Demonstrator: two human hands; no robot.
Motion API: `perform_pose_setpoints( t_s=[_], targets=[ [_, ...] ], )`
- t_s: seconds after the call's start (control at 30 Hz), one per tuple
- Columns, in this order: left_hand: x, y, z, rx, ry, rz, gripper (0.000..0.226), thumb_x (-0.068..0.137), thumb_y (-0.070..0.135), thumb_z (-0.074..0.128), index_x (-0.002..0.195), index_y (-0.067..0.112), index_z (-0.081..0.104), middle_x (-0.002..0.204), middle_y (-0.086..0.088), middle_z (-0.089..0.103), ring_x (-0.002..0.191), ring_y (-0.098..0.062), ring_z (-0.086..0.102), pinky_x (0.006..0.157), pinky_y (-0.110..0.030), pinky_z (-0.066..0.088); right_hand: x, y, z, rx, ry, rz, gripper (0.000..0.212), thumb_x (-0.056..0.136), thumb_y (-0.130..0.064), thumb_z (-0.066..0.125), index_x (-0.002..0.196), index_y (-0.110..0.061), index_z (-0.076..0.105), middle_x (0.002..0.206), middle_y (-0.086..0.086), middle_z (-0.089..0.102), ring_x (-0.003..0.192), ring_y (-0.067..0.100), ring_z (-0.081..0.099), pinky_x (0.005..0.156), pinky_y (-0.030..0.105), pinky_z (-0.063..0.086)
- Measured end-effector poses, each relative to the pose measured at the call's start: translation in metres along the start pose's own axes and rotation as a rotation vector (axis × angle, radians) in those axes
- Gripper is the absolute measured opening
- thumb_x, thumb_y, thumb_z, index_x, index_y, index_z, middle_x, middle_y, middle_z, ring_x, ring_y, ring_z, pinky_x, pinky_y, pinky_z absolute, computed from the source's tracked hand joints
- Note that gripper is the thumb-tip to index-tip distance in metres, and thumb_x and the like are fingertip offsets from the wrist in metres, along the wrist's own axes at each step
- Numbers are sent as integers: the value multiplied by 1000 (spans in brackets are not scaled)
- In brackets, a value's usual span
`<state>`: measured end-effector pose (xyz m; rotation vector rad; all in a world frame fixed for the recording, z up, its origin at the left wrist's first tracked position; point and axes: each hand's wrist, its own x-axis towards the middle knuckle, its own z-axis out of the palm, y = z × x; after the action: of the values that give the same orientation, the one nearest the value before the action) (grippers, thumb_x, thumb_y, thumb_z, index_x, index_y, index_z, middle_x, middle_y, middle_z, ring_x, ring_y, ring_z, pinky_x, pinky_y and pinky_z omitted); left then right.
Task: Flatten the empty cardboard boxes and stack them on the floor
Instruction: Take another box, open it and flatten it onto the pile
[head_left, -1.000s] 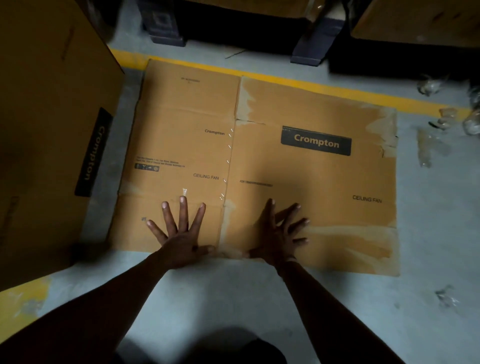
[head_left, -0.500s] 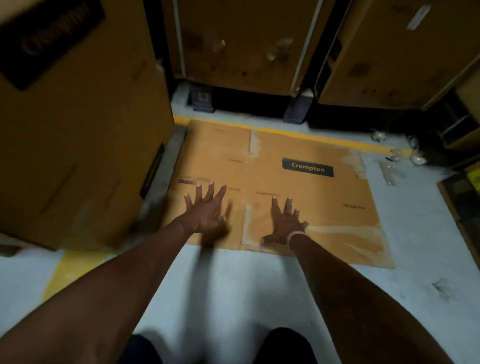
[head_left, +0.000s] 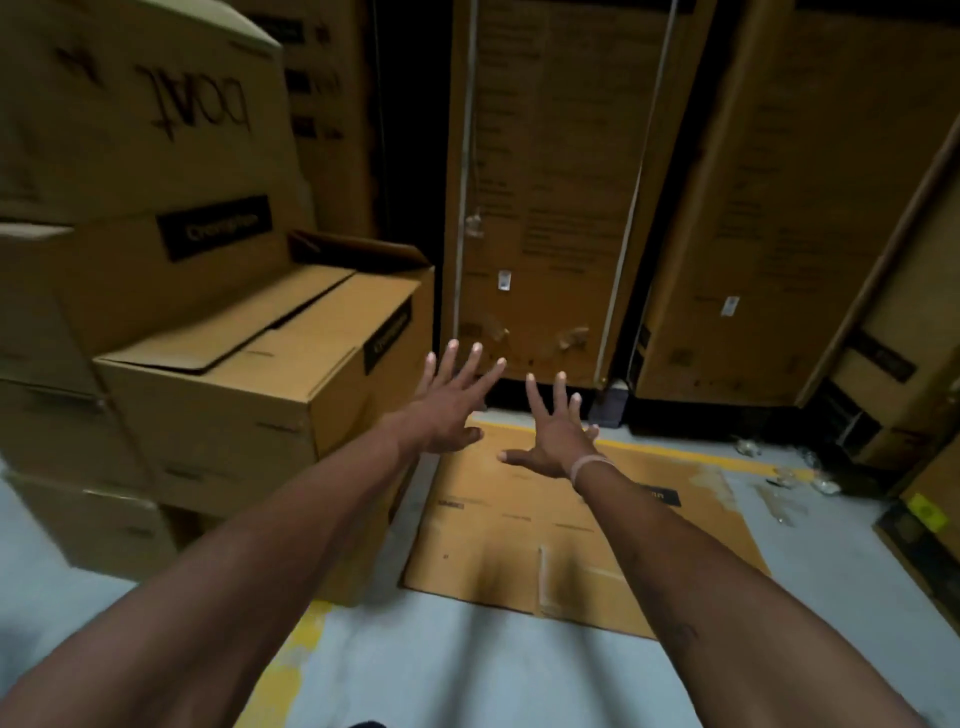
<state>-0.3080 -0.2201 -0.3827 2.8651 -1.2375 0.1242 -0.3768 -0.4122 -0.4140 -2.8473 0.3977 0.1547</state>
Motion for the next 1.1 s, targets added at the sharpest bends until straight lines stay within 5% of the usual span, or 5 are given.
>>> perform_pose_setpoints(
  t_s=[0.27, 0.53, 0.73, 0.9, 1.1],
  targets=[
    [-35, -136, -85, 11, 219, -158, 89, 104, 54, 47, 162, 34, -17, 170, -3, -22, 152, -37, -31, 124, -60, -11, 29, -152, -44, 606, 77, -223, 92, 90, -83, 43, 161, -50, -5, 167, -9, -33, 157, 34, -21, 124, 65, 12],
    [-80, -256, -67, -154, 64, -591, 75, 105, 55, 44, 163, 42, -1, 173, -6, 5, 157, -44, 2, 126, -62, 2, 56, -265, -3, 790, -81, -180, 89, 92, -78, 47, 163, -49, 3, 166, 2, -35, 157, 45, -4, 123, 59, 22],
    [-82, -274, -48, -226, 8, -667, 71, 100, 69, 39, 162, 41, 19, 172, -6, 13, 154, -37, 26, 123, -64, 17, 74, -274, 13, 802, -43, -121, 84, 97, -62, 57, 164, -42, 10, 167, 6, -33, 156, 49, 6, 122, 55, 27],
    [-85, -268, -65, -195, -4, -680, 98, 82, 94, 32, 156, 30, 37, 157, -12, 46, 144, -36, 41, 116, -61, 29, 72, -252, 6, 842, -92, -128, 90, 100, -58, 55, 166, -33, -2, 168, 7, -30, 159, 37, 5, 123, 47, 26],
    [-89, -271, -75, -247, -3, -763, 126, 42, 115, 28, 128, 27, 54, 130, -10, 59, 122, -33, 55, 104, -61, 44, 69, -233, 1, 894, -142, -81, 91, 99, -61, 55, 164, -40, -4, 172, 12, -15, 157, 40, 13, 124, 50, 28]
  ],
)
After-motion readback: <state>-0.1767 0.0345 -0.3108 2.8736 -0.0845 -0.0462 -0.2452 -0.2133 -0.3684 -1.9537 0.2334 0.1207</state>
